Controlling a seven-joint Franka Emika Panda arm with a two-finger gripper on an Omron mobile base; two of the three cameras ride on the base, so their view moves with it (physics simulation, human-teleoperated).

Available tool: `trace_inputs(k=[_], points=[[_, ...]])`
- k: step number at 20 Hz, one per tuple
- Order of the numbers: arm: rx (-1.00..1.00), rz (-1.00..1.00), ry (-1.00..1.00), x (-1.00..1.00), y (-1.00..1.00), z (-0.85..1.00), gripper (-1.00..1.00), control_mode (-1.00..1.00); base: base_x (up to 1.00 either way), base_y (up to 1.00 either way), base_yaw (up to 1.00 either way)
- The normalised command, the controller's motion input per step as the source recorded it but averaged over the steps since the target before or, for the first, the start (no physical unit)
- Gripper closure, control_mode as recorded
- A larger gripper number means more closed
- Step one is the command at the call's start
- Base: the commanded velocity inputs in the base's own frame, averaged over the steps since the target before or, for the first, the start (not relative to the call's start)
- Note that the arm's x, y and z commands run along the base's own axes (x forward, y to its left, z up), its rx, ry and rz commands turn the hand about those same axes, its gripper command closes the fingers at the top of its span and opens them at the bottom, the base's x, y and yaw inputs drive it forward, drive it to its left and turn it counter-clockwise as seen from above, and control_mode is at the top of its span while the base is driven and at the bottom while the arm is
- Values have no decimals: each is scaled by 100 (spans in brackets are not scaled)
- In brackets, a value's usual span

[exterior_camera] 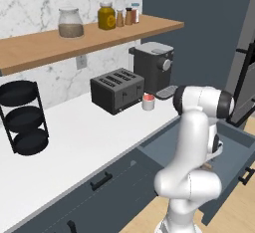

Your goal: Pick the pizza cutter from the drawer and place it on the counter.

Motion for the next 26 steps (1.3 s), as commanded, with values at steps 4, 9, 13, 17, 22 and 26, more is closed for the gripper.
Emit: trace_inputs(k=[4, 9, 13, 17, 22, 26], points=[[0, 6, 1, 4, -7, -28, 100, -100, 0, 0, 0], [0, 3, 1, -3, -12, -16, 100, -100, 0, 0, 0], [0, 0, 0, 0, 0, 0, 100, -100, 0, 0, 0], [1, 4, -13, -32, 0, 55, 100, -100, 0, 0, 0], [1, 7, -27, -55, 7, 100, 100, -100, 0, 0, 0], [0, 12, -21, -20, 27, 100, 100, -100, 0, 0, 0]])
